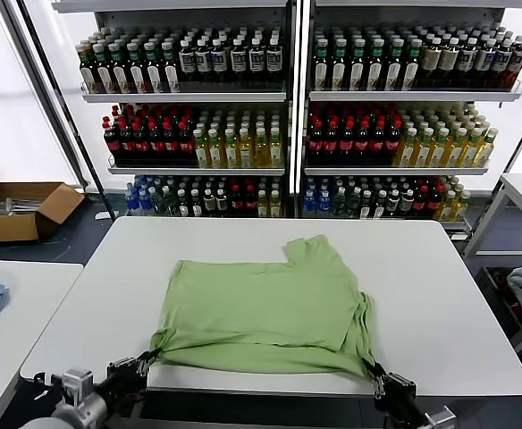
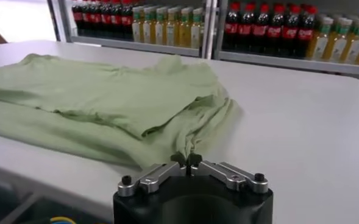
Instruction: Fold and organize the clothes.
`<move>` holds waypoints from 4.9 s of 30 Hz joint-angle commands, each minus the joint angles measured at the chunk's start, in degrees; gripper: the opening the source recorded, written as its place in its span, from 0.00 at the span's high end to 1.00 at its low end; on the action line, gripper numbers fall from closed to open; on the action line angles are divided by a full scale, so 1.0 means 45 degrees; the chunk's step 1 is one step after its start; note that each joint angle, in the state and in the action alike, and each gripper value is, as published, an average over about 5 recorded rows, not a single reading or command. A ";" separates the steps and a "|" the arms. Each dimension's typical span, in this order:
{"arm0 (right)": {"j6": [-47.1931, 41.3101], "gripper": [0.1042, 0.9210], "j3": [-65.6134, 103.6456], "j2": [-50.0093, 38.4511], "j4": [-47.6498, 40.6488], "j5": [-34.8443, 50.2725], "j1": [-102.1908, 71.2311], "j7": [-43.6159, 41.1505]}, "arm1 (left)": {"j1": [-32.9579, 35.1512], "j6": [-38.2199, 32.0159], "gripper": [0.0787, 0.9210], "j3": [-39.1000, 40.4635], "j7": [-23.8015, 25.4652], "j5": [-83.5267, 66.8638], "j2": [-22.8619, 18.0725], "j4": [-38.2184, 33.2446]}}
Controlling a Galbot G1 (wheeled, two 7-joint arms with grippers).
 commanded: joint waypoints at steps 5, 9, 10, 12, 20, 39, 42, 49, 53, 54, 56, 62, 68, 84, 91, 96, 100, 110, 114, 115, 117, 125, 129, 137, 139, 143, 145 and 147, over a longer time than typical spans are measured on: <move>0.0272 0.72 0.0472 -0.0258 0.0611 0.0285 -0.0611 0.0007 | 0.1889 -0.0011 0.93 -0.1091 0.0009 0.0973 -0.0235 -0.1370; 0.0579 0.58 0.0834 -0.0617 0.0464 0.0967 -0.0171 -0.0367 | 0.1442 -0.0015 0.80 -0.1544 -0.0117 0.0550 0.0033 -0.1146; 0.0643 0.54 0.0889 -0.0686 0.0428 0.1131 -0.0061 -0.0450 | 0.1325 -0.0014 0.77 -0.1632 -0.0168 0.0441 0.0097 -0.1086; 0.0778 0.47 0.1001 -0.0805 0.0380 0.1537 0.0219 -0.0624 | 0.1094 -0.0015 0.70 -0.1782 -0.0258 0.0281 0.0216 -0.0960; 0.0965 0.19 0.1281 -0.1343 -0.0134 0.2814 0.1707 -0.0987 | 0.0121 -0.0017 0.42 -0.2301 -0.0381 -0.0589 0.0725 -0.0102; -0.1169 0.12 -0.3983 -0.2647 -0.7169 0.4300 1.2169 -0.0991 | -0.7256 -0.0056 0.12 0.3641 -0.1625 -0.3306 0.2556 0.4748; -0.1345 0.12 -0.4890 -0.2326 -0.8441 0.4293 1.3245 -0.1114 | -0.8784 -0.0051 0.12 0.4619 -0.1630 -0.3486 0.2450 0.5691; -0.1439 0.12 -0.6256 -0.1271 -1.1058 0.4247 1.5256 -0.1287 | -1.1597 -0.0051 0.12 0.6319 -0.1850 -0.3653 0.1830 0.7999; -0.1447 0.12 -0.6691 -0.0653 -1.2445 0.4133 1.6087 -0.1337 | -1.2430 -0.0051 0.12 0.6837 -0.1931 -0.3601 0.1553 0.8869; -0.1431 0.12 -0.6763 -0.0495 -1.2802 0.4089 1.6260 -0.1354 | -1.2573 -0.0051 0.12 0.6933 -0.1918 -0.3593 0.1508 0.9083; -0.1400 0.12 -0.6860 -0.0144 -1.3449 0.4009 1.6569 -0.1379 | -1.2768 -0.0052 0.12 0.7070 -0.1888 -0.3592 0.1437 0.9436; -0.1381 0.12 -0.7049 0.0645 -1.4522 0.3475 1.7065 -0.1401 | -1.3130 -0.0054 0.12 0.7315 -0.1869 -0.3587 0.1150 1.0261; -0.1424 0.12 -0.7038 0.1013 -1.4822 0.3024 1.7130 -0.1344 | -1.2812 -0.0053 0.12 0.7293 -0.1993 -0.3452 0.0960 1.0121; -0.1697 0.36 -0.7085 0.1384 -1.5105 0.2596 1.6989 -0.1202 | -1.0584 -0.0036 0.45 0.6829 -0.1974 -0.2765 0.0689 0.8764; -0.1595 0.60 -0.7034 0.1207 -1.4579 0.2928 1.6723 -0.1378 | -1.0647 -0.0041 0.67 0.6779 -0.1938 -0.2784 0.0725 0.8770; -0.1264 0.78 -0.6681 0.1034 -1.3713 0.3516 1.6298 -0.1467 | -1.0748 -0.0127 0.84 0.6774 -0.1884 -0.2861 0.0755 0.8718; -0.1117 0.92 -0.5778 0.0898 -1.2095 0.4343 1.5558 -0.1513 | -1.0766 -0.0510 0.96 0.6630 -0.1906 -0.3077 0.0773 0.8350; -0.1101 1.00 -0.4508 0.0129 -0.7290 0.5522 1.2802 -0.1112 | -0.9955 -0.0984 0.99 0.5684 -0.2144 -0.3634 0.1208 0.6076; -0.1068 1.00 -0.3690 -0.0179 -0.5642 0.5525 1.1379 -0.0969 | -0.9207 -0.1052 0.99 0.5107 -0.2176 -0.3691 0.1444 0.5010; -0.1060 1.00 -0.3453 -0.0241 -0.5301 0.5505 1.0975 -0.0956 | -0.8938 -0.1068 0.99 0.4908 -0.2176 -0.3686 0.1510 0.4704; -0.1048 1.00 -0.2890 -0.0327 -0.4630 0.5431 1.0038 -0.0966 | -0.8415 -0.1091 0.99 0.4537 -0.2174 -0.3668 0.1621 0.4128; -0.0784 1.00 -0.0803 -0.0391 -0.2934 0.4504 0.6763 -0.1310 | -0.5956 -0.0872 0.99 0.2929 -0.2233 -0.3655 0.2073 0.2370; -0.0449 1.00 -0.0200 -0.0228 -0.2337 0.3950 0.5026 -0.1472 | -0.4524 -0.0477 0.99 0.2256 -0.2244 -0.3613 0.2252 0.1781; 0.0060 1.00 0.0464 0.0339 -0.1403 0.2739 0.2434 -0.1445 | -0.2166 -0.0282 0.99 0.1557 -0.1851 -0.3116 0.2155 0.1268; 0.0111 1.00 0.0528 0.0422 -0.1184 0.2536 0.2019 -0.1442 | -0.1796 -0.0246 0.99 0.1492 -0.1733 -0.2866 0.2145 0.1226; -0.0007 1.00 0.0576 0.0492 -0.0836 0.1903 0.1490 -0.1309 | -0.1315 -0.0119 0.99 0.1421 -0.1627 -0.2543 0.2005 0.1070; -0.0125 0.99 0.0599 0.0481 -0.0782 0.1658 0.1549 -0.1142 | -0.1218 -0.0068 0.99 0.1399 -0.1619 -0.2512 0.1899 0.0931; -0.0210 0.96 0.0691 0.0413 -0.0816 0.1628 0.1785 -0.1014 | -0.1156 -0.0042 0.99 0.1370 -0.1627 -0.2413 0.1802 0.0774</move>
